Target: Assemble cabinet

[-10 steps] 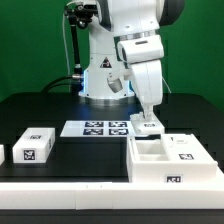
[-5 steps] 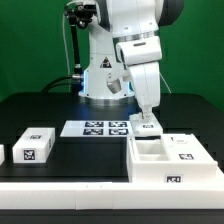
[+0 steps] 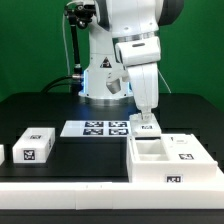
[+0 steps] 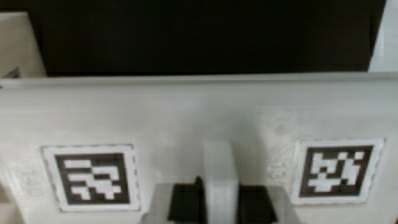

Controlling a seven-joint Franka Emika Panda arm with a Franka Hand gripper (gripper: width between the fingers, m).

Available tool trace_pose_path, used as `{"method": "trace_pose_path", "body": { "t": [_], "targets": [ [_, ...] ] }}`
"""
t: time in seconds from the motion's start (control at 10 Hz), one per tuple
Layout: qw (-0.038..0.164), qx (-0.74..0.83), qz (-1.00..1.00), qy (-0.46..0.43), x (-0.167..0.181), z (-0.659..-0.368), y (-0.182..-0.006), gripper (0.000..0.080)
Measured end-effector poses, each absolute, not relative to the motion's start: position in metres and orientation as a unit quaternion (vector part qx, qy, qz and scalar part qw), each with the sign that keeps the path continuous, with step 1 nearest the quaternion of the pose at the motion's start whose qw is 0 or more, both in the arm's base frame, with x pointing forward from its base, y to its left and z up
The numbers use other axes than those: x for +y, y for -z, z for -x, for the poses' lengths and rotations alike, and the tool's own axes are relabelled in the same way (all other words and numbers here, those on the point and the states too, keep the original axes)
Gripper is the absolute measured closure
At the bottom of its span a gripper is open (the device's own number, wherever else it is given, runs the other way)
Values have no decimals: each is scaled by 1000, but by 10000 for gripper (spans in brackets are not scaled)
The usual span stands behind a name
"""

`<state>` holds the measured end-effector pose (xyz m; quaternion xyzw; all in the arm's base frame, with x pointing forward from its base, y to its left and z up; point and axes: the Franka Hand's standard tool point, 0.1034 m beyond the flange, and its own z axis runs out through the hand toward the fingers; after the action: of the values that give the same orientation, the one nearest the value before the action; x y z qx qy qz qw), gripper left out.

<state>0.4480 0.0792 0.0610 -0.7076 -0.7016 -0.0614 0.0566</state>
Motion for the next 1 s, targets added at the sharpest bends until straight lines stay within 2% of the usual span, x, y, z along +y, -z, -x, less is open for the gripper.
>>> {"method": "trace_pose_path", "body": {
  "t": [0.3, 1.0],
  "targets": [
    [52, -698, 711, 67, 75, -458, -64, 738],
    [57, -700, 708, 74, 77, -468, -60, 738]
  ]
}}
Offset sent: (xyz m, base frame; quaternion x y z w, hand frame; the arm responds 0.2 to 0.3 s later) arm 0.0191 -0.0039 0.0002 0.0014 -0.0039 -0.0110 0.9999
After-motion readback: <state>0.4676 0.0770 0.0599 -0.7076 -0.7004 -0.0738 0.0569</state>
